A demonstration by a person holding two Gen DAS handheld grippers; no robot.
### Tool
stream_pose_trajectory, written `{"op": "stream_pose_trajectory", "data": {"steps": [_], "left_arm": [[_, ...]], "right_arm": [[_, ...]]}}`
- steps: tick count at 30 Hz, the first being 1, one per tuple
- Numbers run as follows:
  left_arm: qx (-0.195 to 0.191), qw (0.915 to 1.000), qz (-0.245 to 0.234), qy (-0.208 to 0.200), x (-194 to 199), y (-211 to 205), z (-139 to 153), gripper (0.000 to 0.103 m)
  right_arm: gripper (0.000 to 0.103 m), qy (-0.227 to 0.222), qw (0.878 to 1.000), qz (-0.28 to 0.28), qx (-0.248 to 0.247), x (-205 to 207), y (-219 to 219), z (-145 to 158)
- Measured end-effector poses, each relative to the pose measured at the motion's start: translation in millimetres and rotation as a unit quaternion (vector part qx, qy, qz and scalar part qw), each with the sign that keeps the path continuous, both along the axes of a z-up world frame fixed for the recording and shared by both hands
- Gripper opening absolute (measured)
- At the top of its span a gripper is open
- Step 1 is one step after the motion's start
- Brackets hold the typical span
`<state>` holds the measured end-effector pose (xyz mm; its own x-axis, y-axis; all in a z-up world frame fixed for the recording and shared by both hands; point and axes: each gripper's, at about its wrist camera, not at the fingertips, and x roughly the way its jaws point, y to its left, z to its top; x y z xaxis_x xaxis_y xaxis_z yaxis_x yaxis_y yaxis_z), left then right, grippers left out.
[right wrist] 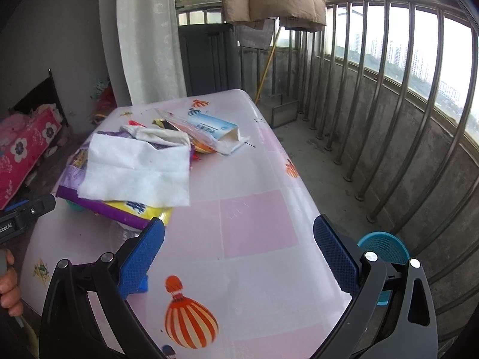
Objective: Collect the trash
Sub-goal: 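Move the right tool to the white tissue and close on it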
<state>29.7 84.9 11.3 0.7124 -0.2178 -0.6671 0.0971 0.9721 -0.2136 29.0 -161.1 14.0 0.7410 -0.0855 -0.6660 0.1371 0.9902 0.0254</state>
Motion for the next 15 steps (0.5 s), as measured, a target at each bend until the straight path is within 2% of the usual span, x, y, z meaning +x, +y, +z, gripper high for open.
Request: {"op": "stream_pose_trajectory", "data": {"steps": [2, 6, 12, 15], "left_arm": [[-0.039, 0.9991, -0.007, -0.017, 1, 9, 2, 0.096], [-0.078, 0.9966, -0.021, -0.016, 11, 21, 6, 0.096], [-0.083, 0.9959, -0.009, -0.035, 27, 48, 8, 0.096], [-0.083, 0.9958, -0.002, -0.039, 41, 68, 8, 0.096]], "right_arm": [[0.097, -0.007, 1.000, 0.014, 0.006, 9, 7, 2], [0.097, -0.021, 0.999, 0.037, 0.010, 24, 27, 10], [0.096, -0.027, 0.996, 0.086, 0.026, 48, 57, 19], [0.090, -0.012, 0.993, 0.113, 0.040, 62, 71, 15]]}}
